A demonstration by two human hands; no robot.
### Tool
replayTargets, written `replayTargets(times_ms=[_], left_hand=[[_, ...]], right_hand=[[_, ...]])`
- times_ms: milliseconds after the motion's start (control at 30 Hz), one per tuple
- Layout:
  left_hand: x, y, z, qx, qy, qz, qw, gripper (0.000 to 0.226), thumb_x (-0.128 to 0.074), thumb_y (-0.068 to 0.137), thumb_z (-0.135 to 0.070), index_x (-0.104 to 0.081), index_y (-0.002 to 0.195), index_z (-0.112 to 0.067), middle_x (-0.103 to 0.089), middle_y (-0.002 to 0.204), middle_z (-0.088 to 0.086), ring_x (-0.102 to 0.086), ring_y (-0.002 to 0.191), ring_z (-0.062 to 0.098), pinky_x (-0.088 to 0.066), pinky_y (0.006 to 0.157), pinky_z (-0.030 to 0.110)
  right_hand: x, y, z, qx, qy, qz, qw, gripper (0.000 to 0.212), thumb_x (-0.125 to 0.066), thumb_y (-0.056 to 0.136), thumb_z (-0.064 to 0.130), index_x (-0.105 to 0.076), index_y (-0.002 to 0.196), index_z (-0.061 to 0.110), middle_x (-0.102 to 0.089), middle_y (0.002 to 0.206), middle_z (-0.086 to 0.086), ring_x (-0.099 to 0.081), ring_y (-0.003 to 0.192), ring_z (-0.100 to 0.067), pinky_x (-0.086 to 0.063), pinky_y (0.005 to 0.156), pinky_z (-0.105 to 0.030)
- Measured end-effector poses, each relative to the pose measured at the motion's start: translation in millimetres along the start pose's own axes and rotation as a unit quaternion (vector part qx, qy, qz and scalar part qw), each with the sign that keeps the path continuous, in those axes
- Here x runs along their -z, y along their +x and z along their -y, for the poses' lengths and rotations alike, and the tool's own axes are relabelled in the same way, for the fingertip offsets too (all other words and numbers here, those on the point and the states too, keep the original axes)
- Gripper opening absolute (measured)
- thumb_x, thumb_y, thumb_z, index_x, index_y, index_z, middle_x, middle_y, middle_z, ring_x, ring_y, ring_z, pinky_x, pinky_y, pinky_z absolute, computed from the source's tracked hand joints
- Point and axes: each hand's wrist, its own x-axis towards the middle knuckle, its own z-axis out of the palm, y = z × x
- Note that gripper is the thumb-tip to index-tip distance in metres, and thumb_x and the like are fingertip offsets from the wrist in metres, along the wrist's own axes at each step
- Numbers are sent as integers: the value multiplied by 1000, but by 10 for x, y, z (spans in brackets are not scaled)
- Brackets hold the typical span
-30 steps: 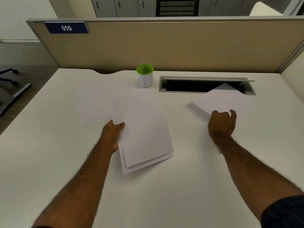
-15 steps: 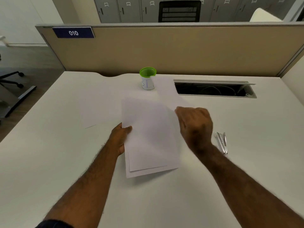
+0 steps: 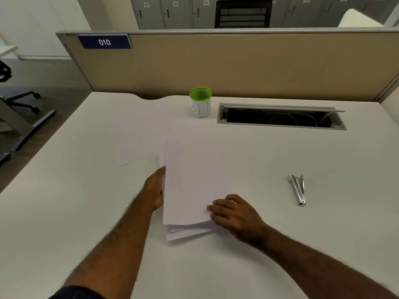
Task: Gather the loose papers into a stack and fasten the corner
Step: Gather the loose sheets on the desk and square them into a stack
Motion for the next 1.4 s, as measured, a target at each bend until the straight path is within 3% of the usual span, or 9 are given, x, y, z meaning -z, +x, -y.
replayTargets(times_ms=[100,233,367,467,600,767,933,1200,1400], left_hand=[[-16,24,56,-9,23,-23,999,34,-59,95,-38,-63,118,-13,-71,113,13,-67,102,31,-54,90,47],[36,140,144,-73,131,-45,988,40,-60,93,-9,-56,133,-13,-65,127,14,-65,108,33,-50,99,52],[16,129,44,-103,152,-24,983,45,-60,90,-8,-58,133,-18,-67,123,8,-65,110,33,-49,100,53],[-93,4,-103,-111,132,14,985,44,-59,90,-5,-57,133,-17,-68,123,8,-65,111,32,-49,100,53],[-303,-157,-302,-147,123,54,980,44,-59,91,-3,-57,133,-16,-69,122,6,-67,109,30,-52,97,48],[-566,-369,-505,-280,144,2,949,38,-61,87,-12,-58,126,-14,-68,119,6,-66,106,29,-56,90,45],[-728,-518,-584,-388,196,-23,900,41,-59,88,-19,-54,127,-12,-65,121,5,-65,106,21,-58,87,32],[-678,-478,-442,-340,216,-22,915,46,-65,91,-14,-50,134,-15,-63,125,6,-61,113,27,-51,98,52],[-656,-509,-439,-320,194,-27,927,53,-66,78,-22,-54,129,-15,-66,119,6,-63,109,26,-54,95,46]], right_hand=[[-84,-86,-54,6,-2,35,999,14,-56,91,8,-67,92,17,-67,119,-3,-62,103,-24,-45,85,-35],[-104,-70,-91,-6,13,67,998,21,-56,94,37,-68,90,20,-67,120,-2,-64,103,-21,-46,87,-34],[-82,6,-184,-220,66,31,973,45,-51,92,54,-65,117,19,-61,131,1,-60,113,-18,-41,94,-30],[-67,169,-378,-494,160,-46,853,63,-62,87,45,-41,140,19,-45,145,0,-47,126,-16,-39,102,-30],[132,481,-723,-651,500,-104,562,60,-63,90,20,-34,142,20,-51,134,-4,-56,109,-17,-46,86,-28],[489,804,-858,-619,479,-136,608,27,-50,89,3,-51,112,16,-63,106,-2,-60,96,-21,-52,78,-30],[791,998,-855,-571,463,-217,643,35,-46,85,-3,-53,97,29,-64,98,5,-61,89,-13,-53,77,-28],[622,885,-768,-587,436,-158,663,35,-49,87,-1,-52,114,20,-62,111,-2,-60,103,-22,-52,93,-45],[555,862,-693,-583,454,-153,656,41,-49,89,-2,-55,120,24,-64,112,2,-61,105,-18,-51,93,-36]])
